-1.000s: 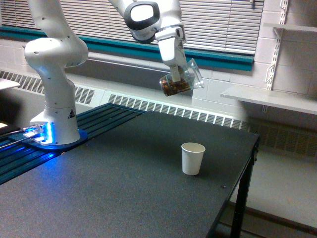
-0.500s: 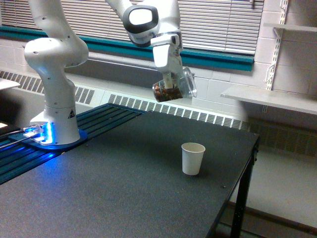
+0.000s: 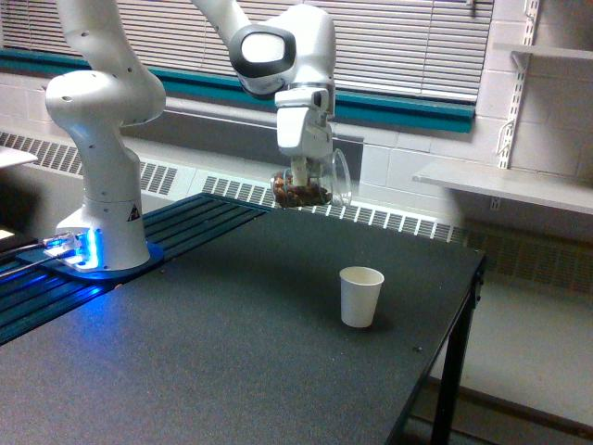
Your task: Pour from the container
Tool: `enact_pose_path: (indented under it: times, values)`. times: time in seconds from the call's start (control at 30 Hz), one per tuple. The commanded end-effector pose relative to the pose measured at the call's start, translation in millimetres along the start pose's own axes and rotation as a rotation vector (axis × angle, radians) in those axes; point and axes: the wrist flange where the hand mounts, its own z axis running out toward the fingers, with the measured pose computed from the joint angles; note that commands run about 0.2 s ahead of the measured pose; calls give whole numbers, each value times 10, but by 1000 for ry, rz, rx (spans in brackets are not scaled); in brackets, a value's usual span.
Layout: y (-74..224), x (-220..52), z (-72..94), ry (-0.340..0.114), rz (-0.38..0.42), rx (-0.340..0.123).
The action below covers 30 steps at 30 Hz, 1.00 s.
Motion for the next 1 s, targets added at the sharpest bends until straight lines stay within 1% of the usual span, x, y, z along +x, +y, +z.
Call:
enact_pose_path:
  times: [0.03,0.67,1.0]
  values:
    - [-10,-45,40,-15,20,-22]
    - [-11,-74,201,-61,22,-88]
    - [-22,-80,266,-78,15,-110]
